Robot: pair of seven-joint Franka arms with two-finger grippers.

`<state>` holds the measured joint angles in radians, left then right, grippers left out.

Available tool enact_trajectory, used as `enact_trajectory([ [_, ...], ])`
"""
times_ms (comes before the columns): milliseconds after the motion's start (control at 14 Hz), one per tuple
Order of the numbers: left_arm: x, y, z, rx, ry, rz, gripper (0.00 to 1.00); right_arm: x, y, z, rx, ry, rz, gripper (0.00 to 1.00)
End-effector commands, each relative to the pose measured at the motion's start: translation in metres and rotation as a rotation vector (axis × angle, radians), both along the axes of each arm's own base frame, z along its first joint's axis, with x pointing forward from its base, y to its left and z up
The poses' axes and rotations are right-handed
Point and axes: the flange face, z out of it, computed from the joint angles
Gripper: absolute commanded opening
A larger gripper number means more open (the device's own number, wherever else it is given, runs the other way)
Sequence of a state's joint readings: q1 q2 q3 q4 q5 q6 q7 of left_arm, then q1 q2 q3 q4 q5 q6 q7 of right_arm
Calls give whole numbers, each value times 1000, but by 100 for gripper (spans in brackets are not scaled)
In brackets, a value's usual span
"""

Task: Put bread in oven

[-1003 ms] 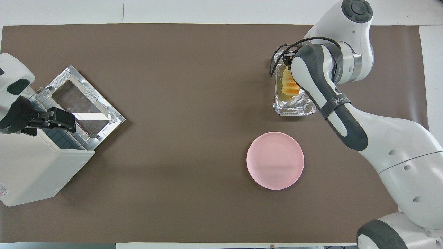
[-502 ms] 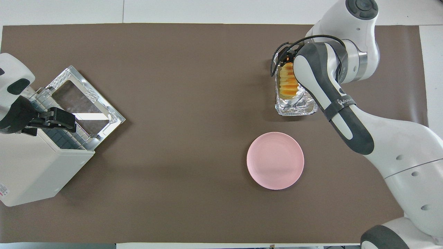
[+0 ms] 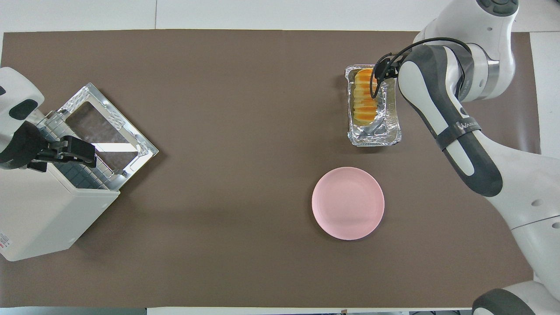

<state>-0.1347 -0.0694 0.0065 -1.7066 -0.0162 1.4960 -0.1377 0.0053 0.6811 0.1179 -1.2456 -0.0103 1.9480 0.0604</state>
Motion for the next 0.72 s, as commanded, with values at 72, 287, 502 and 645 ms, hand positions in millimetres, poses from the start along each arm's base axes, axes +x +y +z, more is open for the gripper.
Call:
enact_trajectory([
  [72,-3,5,4,-10,-10,5,100,-26,-14,-35,-55,-50,75,100],
  [287,-3,5,4,-10,-10,5,100,-31,-12,-45,-52,-62,71,97],
  [502,-3,5,4,-9,-10,5,100,-35,-10,-50,-49,-47,50,9],
  [645,-3,5,4,-10,-10,5,100,-38,-2,-50,-49,-39,-7,0],
])
